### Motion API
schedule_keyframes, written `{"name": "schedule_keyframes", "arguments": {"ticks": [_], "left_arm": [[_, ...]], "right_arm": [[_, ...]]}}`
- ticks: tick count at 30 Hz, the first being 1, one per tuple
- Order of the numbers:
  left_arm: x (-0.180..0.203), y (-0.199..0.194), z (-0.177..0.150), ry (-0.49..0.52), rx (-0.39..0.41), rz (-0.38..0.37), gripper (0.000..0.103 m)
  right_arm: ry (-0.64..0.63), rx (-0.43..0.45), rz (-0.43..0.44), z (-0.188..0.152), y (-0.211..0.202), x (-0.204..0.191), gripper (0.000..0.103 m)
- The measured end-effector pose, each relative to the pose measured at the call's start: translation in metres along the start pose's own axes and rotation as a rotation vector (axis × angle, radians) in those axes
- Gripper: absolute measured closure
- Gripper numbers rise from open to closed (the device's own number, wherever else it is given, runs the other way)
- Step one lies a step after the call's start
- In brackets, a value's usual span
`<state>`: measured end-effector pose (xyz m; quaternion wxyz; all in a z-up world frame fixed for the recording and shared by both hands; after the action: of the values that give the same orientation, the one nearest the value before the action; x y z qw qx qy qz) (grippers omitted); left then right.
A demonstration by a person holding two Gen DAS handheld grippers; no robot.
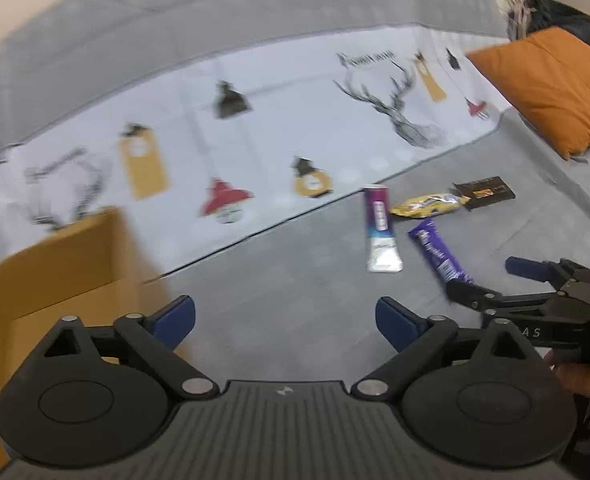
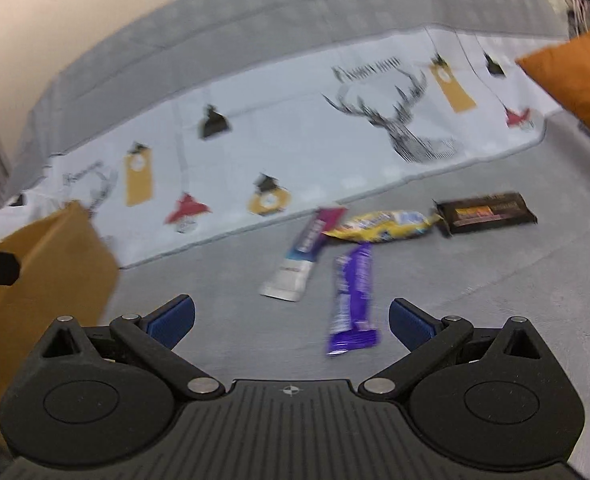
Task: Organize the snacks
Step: 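Grasp the pink-purple stick with left tool while right tool grasps the purple chocolate bar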
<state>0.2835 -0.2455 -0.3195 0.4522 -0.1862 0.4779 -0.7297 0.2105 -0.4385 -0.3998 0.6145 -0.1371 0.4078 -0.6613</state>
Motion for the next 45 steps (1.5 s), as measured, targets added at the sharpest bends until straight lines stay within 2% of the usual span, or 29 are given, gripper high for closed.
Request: {"name": "schedule_keyframes", "arguments": {"ticks": [2, 3, 5, 7, 8, 9, 10, 11, 12, 13, 14, 15, 16, 18, 21, 24, 26, 28, 30, 34, 36, 40, 44, 45], "left_arm": [[0.013, 0.035, 0.018, 0.002, -0.038, -0.046, 0.014], [0.019, 0.053, 0.027, -0.004, -0.059, -0.083, 0.020], [0.031, 0.086, 0.044, -0.017, -0.086, -0.156, 0.023], [0.043, 0.112, 0.058, -0.018, -0.098, -0.174, 0.031], [0.050, 0.125, 0.066, -0.006, -0.103, -0.176, 0.032], [0.056, 0.135, 0.073, 0.010, -0.101, -0.182, 0.032], [0.061, 0.145, 0.078, 0.025, -0.100, -0.189, 0.032], [0.065, 0.157, 0.083, 0.036, -0.105, -0.194, 0.033], [0.068, 0.169, 0.086, 0.042, -0.121, -0.197, 0.038], [0.069, 0.182, 0.088, 0.038, -0.153, -0.205, 0.048], [0.068, 0.187, 0.088, 0.029, -0.146, -0.215, 0.048], [0.067, 0.186, 0.088, 0.037, -0.112, -0.215, 0.064], [0.068, 0.185, 0.086, 0.062, -0.102, -0.211, 0.065], [0.066, 0.179, 0.077, 0.087, -0.099, -0.212, 0.067], [0.056, 0.167, 0.049, 0.077, -0.111, -0.220, 0.067], [0.044, 0.146, 0.013, 0.014, -0.146, -0.226, 0.067], [0.046, 0.129, -0.013, 0.023, -0.162, -0.222, 0.066], [0.052, 0.123, -0.024, 0.051, -0.161, -0.210, 0.063], [0.056, 0.128, -0.014, 0.077, -0.154, -0.184, 0.061], [0.057, 0.147, 0.017, 0.026, -0.160, -0.197, 0.060], [0.062, 0.149, 0.024, 0.037, -0.150, -0.185, 0.063], [0.076, 0.147, 0.020, 0.116, -0.109, -0.146, 0.073], [0.068, 0.139, 0.013, 0.028, -0.159, -0.201, 0.077], [0.066, 0.135, 0.011, 0.009, -0.172, -0.208, 0.078]], "right_arm": [[0.036, -0.018, 0.001, 0.005, 0.015, 0.013, 0.001], [0.049, -0.032, 0.002, 0.007, 0.022, 0.019, 0.003], [0.074, -0.071, 0.005, 0.005, 0.032, 0.027, 0.010], [0.070, -0.086, 0.001, 0.006, 0.035, 0.030, 0.014], [0.055, -0.086, 0.005, 0.007, 0.036, 0.029, 0.016], [0.047, -0.087, 0.008, 0.009, 0.038, 0.028, 0.023], [0.042, -0.100, 0.013, 0.011, 0.042, 0.028, 0.035], [0.041, -0.121, 0.015, 0.012, 0.048, 0.028, 0.043], [0.045, -0.147, 0.014, 0.012, 0.055, 0.028, 0.053], [0.039, -0.151, 0.005, 0.012, 0.059, 0.028, 0.054], [0.023, -0.145, -0.009, 0.013, 0.060, 0.025, 0.057], [0.006, -0.152, -0.024, 0.014, 0.062, 0.022, 0.062], [-0.010, -0.154, -0.040, 0.015, 0.063, 0.020, 0.070], [-0.002, -0.156, -0.049, 0.015, 0.062, 0.022, 0.077], [0.045, -0.154, -0.036, 0.014, 0.058, 0.030, 0.077], [0.064, -0.156, -0.013, 0.006, 0.052, 0.031, 0.077], [0.051, -0.162, -0.009, -0.003, 0.044, 0.025, 0.077], [0.039, -0.167, 0.010, -0.011, 0.037, 0.019, 0.077], [0.034, -0.168, 0.018, -0.015, 0.034, 0.016, 0.077], [0.060, -0.155, 0.020, -0.011, 0.035, 0.019, 0.077], [0.070, -0.147, 0.014, -0.006, 0.039, 0.022, 0.077], [0.052, -0.149, -0.001, 0.004, 0.052, 0.019, 0.071], [0.041, -0.150, -0.028, 0.008, 0.060, 0.015, 0.072], [0.045, -0.154, -0.040, 0.009, 0.060, 0.014, 0.079]]}}
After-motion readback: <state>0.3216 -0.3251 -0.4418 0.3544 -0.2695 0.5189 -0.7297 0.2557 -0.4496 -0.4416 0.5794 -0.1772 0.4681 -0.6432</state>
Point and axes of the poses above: each gripper's, at about its wrist camera, not at the fingertips, and y roughly the way its jaws point, x to its right, z to its top, the point moved 2 cm from there along y, roughly the way its jaws point, and after that the axes turned 14 degrees about -x, right-handed, at the moved point
